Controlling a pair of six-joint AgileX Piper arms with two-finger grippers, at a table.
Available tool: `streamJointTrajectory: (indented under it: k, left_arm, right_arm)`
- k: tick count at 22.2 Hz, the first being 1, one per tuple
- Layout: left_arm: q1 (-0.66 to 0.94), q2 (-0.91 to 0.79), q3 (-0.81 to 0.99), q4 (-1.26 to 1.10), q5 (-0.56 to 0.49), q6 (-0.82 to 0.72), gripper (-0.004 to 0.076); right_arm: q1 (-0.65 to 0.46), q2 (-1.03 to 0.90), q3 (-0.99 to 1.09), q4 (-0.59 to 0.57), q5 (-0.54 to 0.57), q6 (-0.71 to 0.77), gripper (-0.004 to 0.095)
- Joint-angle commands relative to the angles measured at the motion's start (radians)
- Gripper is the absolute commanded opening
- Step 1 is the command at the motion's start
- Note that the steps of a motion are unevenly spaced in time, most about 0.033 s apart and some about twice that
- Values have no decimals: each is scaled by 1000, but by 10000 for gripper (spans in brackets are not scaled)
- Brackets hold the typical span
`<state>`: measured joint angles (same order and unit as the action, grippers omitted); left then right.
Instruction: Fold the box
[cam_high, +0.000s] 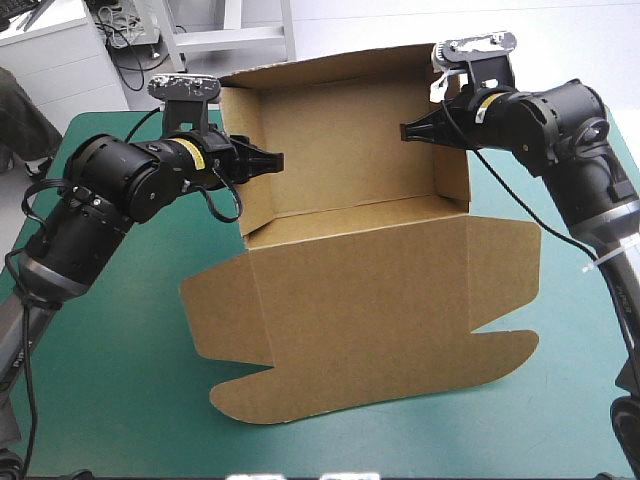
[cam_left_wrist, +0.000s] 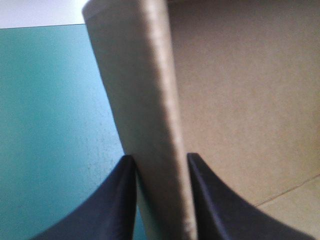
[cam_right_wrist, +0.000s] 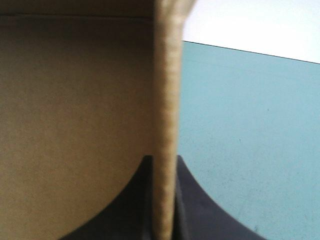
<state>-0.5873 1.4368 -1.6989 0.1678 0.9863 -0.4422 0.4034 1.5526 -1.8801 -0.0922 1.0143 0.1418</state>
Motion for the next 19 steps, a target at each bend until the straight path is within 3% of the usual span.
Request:
streamJointTrajectory:
  k: [1, 5, 9, 13, 19]
  left_arm:
    - [-6, -31, -33, -2, -94, -15, 74]
    - [-6, -16, -33, -2, -102, -13, -10]
    - [-6, 28, -33, 0, -104, -13, -12]
    - [-6, 99, -33, -46, -116, 42, -12]
    - [-6, 225, -33, -90, -71, 137, -12]
  right_arm:
    - [1, -38, -29, 24, -57, 0, -18]
    - [1, -38, -29, 24, -25, -16, -18]
    - [1, -32, -29, 14, 22, -21, -18]
    - [1, 24, -29, 19, 146, -42, -18]
    - [1, 158, -29, 128, 205, -81, -18]
